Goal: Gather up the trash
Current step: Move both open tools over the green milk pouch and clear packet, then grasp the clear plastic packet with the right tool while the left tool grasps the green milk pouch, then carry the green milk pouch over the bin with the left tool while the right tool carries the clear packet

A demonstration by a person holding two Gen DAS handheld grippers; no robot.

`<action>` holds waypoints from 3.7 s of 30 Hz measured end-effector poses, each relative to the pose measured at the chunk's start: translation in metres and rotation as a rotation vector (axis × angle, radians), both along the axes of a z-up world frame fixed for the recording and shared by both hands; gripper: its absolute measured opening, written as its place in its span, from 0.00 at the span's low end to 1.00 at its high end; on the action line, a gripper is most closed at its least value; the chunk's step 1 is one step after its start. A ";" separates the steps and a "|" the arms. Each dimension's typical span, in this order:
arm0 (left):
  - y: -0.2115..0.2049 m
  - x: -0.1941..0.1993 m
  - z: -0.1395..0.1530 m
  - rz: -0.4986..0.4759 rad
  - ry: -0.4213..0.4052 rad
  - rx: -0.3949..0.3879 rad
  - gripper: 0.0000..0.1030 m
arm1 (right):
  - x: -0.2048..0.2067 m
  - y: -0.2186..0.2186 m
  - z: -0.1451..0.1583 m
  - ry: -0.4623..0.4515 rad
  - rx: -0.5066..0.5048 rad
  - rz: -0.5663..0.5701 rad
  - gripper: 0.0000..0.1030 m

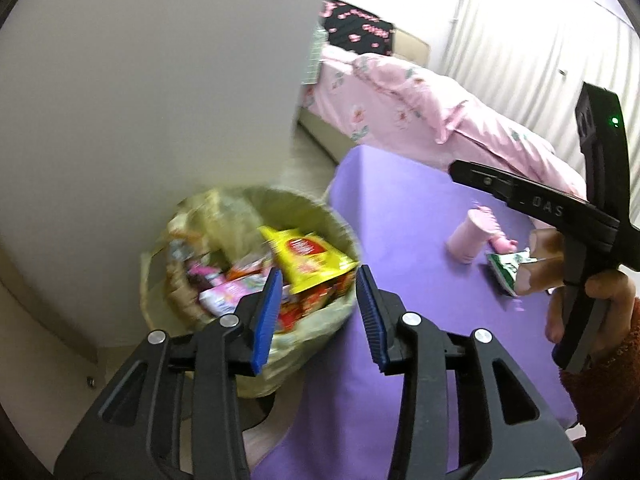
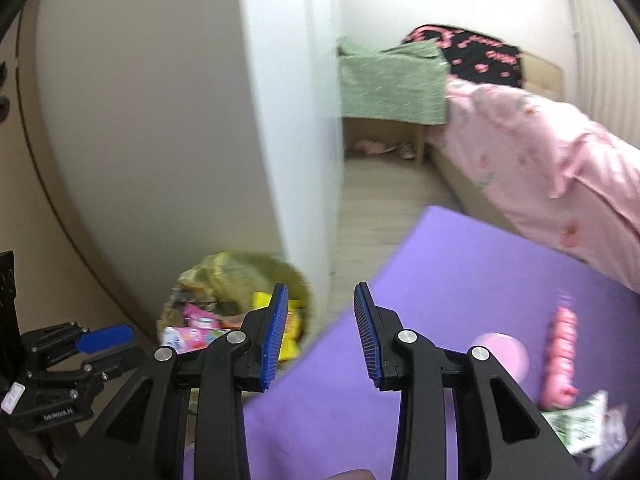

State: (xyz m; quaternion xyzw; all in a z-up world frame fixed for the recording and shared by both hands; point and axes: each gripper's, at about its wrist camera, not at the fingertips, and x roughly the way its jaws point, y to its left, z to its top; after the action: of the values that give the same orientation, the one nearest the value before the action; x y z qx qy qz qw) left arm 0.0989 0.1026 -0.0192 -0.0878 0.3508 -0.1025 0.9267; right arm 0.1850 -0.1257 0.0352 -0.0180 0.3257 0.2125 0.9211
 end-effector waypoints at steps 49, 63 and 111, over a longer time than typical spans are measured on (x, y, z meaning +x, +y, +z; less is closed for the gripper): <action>-0.307 0.068 -0.028 -0.605 -0.074 0.080 0.48 | -0.077 -0.327 -0.086 0.137 -0.089 -0.553 0.48; -0.309 0.077 -0.037 -0.597 -0.042 0.094 0.48 | -0.047 -0.339 -0.123 0.234 -0.001 -0.535 0.11; -0.366 0.070 -0.029 -0.692 0.100 0.197 0.47 | -0.169 -0.317 -0.077 0.086 0.073 -0.596 0.04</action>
State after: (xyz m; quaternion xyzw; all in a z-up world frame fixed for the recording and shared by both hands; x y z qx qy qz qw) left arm 0.1692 -0.2630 -0.0484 0.1211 0.4127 -0.3713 0.8229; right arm 0.0162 -0.4431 -0.0415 0.1207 0.3475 -0.0549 0.9283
